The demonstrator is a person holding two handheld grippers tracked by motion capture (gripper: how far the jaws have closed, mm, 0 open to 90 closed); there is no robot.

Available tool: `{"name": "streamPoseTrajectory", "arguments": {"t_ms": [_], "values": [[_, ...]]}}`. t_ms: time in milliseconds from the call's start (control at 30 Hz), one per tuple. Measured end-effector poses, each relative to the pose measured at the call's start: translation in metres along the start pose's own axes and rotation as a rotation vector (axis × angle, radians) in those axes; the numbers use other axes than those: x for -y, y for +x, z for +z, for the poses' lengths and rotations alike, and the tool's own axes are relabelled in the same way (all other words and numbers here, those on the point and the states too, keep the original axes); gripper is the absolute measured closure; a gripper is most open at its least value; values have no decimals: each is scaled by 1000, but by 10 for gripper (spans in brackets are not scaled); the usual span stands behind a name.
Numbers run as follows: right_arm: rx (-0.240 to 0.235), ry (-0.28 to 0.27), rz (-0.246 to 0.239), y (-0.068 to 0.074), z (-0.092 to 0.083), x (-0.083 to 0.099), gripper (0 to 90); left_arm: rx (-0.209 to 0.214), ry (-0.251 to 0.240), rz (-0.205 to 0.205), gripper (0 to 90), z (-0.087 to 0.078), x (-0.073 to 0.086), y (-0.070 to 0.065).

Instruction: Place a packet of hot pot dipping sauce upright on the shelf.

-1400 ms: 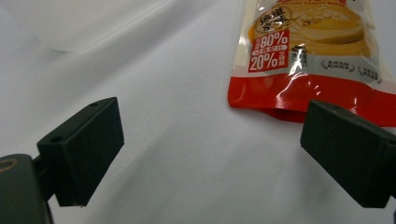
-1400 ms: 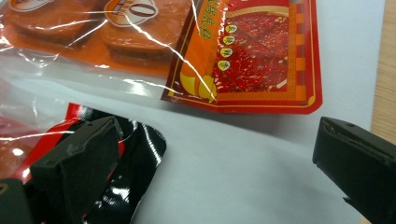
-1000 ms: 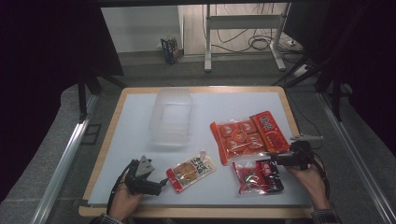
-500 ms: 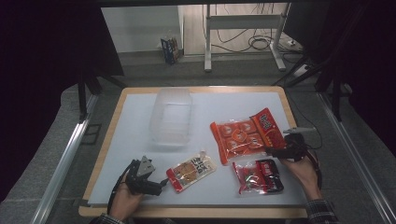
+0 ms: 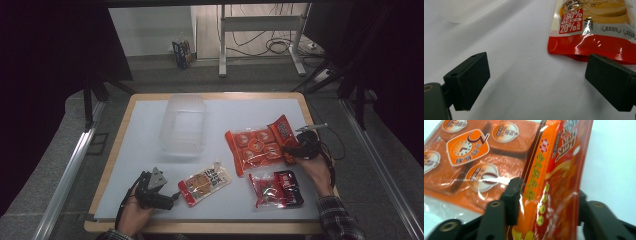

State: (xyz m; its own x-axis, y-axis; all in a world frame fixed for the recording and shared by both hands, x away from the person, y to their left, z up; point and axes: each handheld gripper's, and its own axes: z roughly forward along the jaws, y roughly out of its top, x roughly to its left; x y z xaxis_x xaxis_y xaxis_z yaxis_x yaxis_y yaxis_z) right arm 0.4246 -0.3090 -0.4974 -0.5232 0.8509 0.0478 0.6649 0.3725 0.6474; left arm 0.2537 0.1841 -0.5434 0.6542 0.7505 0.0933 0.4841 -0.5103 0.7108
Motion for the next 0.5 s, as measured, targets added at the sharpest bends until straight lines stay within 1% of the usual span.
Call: {"name": "streamPoseTrajectory", "arguments": {"t_ms": [67, 200, 267, 367, 433, 500], "values": [[9, 7, -3, -1, 4, -4, 631, -4, 7, 2, 59, 0, 0, 0], [11, 17, 26, -4, 12, -10, 699, -7, 12, 4, 59, 1, 0, -1], [16, 27, 31, -5, 16, -12, 736, -8, 14, 6, 59, 1, 0, -1], [15, 33, 58, -8, 20, -14, 820, -13, 19, 12, 59, 2, 0, -1], [-3, 24, 83, -10, 22, -14, 871, -18, 23, 19, 59, 2, 0, -2], [-5, 25, 91, -10, 22, -15, 882, -19, 23, 20, 60, 2, 0, -2]]}}
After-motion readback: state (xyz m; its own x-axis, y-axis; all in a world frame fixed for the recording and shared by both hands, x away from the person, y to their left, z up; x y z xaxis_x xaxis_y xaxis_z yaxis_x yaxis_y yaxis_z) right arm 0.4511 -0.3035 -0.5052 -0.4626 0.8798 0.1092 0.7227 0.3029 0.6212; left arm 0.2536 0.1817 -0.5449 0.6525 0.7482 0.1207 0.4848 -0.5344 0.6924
